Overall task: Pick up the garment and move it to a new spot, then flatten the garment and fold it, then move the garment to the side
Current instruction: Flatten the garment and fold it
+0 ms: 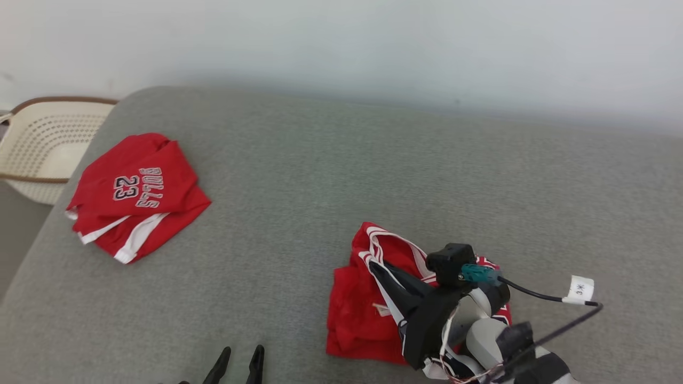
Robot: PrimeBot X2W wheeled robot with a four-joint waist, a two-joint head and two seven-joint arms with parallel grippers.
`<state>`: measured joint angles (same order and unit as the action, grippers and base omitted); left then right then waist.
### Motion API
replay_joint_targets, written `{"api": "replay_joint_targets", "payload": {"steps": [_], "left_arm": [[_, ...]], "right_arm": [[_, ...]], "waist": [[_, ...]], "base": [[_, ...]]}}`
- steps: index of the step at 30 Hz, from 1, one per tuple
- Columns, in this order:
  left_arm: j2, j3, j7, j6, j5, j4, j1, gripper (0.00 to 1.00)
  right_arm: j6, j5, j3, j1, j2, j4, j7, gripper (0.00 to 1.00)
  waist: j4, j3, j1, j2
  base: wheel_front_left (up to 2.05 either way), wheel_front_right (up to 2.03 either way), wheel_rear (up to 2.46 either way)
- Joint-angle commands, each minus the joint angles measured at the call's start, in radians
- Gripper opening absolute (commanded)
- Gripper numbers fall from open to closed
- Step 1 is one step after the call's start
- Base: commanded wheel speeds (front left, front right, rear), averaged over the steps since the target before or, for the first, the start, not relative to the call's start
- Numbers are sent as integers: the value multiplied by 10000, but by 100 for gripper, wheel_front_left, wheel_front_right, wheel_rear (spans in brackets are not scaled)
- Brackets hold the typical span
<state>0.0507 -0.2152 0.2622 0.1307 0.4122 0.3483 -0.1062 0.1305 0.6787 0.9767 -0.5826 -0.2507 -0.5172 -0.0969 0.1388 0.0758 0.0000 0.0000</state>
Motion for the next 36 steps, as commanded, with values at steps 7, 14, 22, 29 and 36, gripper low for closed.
{"api": "replay_joint_targets", "payload": {"steps": [7, 14, 22, 29, 36], "left_arm": [[3, 187, 35, -8, 30, 33, 170, 100], [9, 756, 35, -9, 2, -100, 363, 100], [4, 1082, 35, -8, -149, -161, 594, 100], [7, 999, 35, -9, -108, -181, 647, 100], [5, 912, 35, -9, -24, -103, 522, 100]], "right_arm": [[3, 505, -207, -476, 261, -980, -866, 100], [3, 994, -1041, -349, -285, -503, -1544, 100], [3, 838, -2742, 915, -1137, 136, -1678, 100], [3, 835, -2843, 2304, -1270, 1036, -1685, 100], [3, 594, -2238, 2241, -1165, 1131, -1686, 100]], "waist": [[436, 53, 0, 0], [-63, -238, 0, 0], [-619, -591, 0, 0], [-783, -474, 0, 0], [-672, -315, 0, 0]], "base": [[0, 0, 0], [0, 0, 0], [0, 0, 0], [0, 0, 0], [0, 0, 0]]}}
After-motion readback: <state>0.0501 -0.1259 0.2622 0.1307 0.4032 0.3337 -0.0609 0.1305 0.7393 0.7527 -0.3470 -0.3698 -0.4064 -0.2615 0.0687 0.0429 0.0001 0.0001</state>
